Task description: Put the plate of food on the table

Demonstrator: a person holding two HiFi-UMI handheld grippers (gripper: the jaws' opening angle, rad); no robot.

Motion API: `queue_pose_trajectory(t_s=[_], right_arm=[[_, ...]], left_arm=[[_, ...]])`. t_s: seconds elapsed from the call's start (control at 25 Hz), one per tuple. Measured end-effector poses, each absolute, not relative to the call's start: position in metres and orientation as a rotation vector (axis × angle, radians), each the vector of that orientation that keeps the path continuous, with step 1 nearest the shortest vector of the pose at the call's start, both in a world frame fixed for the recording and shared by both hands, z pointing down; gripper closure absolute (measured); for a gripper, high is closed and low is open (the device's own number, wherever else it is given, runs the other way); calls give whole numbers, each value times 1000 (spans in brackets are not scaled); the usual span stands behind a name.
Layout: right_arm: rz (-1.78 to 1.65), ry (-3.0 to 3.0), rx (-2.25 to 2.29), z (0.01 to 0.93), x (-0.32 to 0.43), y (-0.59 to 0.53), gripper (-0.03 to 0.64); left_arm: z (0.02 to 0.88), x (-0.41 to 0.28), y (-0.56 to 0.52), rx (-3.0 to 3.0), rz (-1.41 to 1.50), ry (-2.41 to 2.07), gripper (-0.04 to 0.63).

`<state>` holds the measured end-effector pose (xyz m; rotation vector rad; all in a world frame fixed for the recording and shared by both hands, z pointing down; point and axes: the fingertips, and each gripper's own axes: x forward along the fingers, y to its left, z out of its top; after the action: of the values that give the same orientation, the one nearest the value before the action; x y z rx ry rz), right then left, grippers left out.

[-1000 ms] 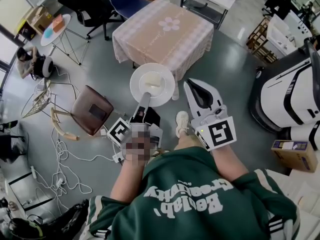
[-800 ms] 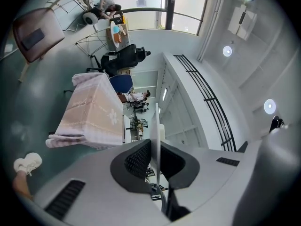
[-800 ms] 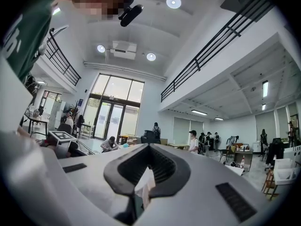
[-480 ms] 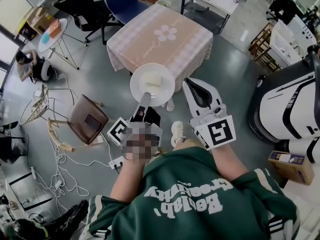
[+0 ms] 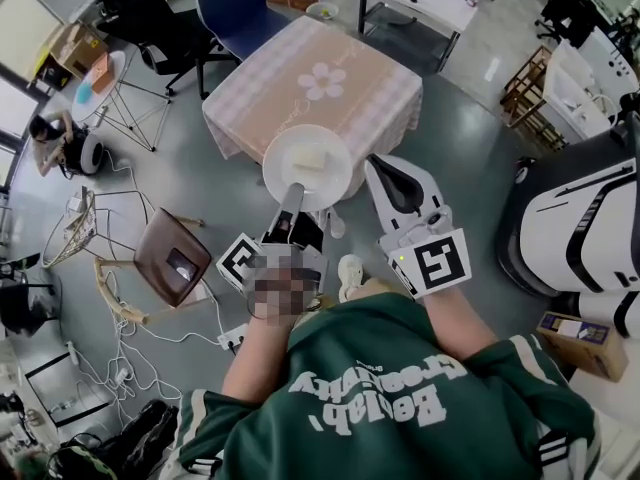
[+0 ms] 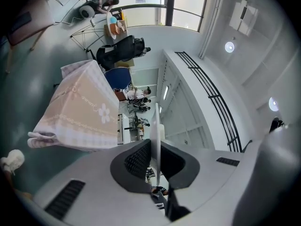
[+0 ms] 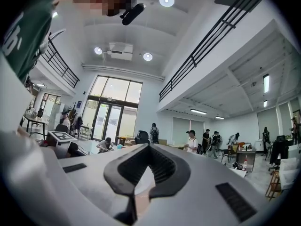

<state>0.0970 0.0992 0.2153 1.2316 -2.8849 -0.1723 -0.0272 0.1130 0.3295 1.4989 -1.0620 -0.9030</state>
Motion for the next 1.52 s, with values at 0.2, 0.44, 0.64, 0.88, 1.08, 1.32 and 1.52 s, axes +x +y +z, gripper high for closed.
queue_pose_trajectory(t_s=[0.2, 0.44, 0.64, 0.88, 1.08, 1.32, 1.52], right_arm=[[-203, -2888, 1199, 217, 99, 68, 600], [-178, -2899, 1176, 223, 100, 39, 601], [-166, -2905, 1173, 226, 99, 22, 600], [-162, -2902, 1183, 229, 105, 10, 601], [-152, -2902, 1191, 229, 108, 5, 600], [-133, -2907, 1194, 232, 112, 0, 601], [-131, -2909, 1195, 231, 106, -7, 600]], left_arm=[[333, -22, 84, 1487, -912, -1068, 568], [334, -17, 56, 1488, -928, -1067, 568], [340, -17, 44, 1478, -917, -1081, 568], [340, -11, 33, 1485, -899, -1078, 568], [339, -11, 29, 1484, -896, -1085, 568], [339, -4, 23, 1496, -890, -1073, 568], [336, -6, 18, 1493, -890, -1056, 568]])
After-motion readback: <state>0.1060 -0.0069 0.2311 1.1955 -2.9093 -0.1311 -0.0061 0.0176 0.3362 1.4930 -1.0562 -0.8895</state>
